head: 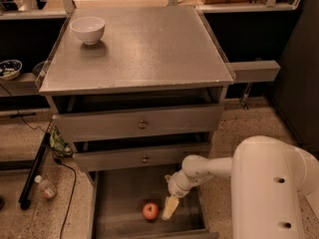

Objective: Pick apple from bottom drawer and place on counter

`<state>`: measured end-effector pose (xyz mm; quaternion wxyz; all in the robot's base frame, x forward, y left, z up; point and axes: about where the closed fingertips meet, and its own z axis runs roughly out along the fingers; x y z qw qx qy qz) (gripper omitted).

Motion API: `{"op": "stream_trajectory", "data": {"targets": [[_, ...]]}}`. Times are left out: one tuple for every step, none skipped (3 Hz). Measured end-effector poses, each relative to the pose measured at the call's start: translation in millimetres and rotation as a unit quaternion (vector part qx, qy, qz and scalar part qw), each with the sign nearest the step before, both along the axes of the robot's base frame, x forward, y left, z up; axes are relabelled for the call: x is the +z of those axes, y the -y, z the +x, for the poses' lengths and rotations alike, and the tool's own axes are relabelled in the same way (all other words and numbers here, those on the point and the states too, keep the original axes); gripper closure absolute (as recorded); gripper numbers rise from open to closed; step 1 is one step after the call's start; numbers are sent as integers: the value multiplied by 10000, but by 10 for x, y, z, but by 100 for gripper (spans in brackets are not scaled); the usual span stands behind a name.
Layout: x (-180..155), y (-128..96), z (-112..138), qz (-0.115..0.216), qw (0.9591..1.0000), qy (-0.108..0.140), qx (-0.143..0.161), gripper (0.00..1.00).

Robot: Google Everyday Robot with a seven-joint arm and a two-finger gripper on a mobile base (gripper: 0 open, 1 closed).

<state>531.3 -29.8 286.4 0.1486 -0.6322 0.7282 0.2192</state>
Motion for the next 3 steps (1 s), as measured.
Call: {"op": "stream_trajectory", "data": {"targets": [[-302, -76, -35, -53, 9999, -95, -35, 0], [-409, -106, -80, -77, 9999, -134, -13, 0], [-771, -377, -99, 130, 9993, -316, 125, 0]]}}
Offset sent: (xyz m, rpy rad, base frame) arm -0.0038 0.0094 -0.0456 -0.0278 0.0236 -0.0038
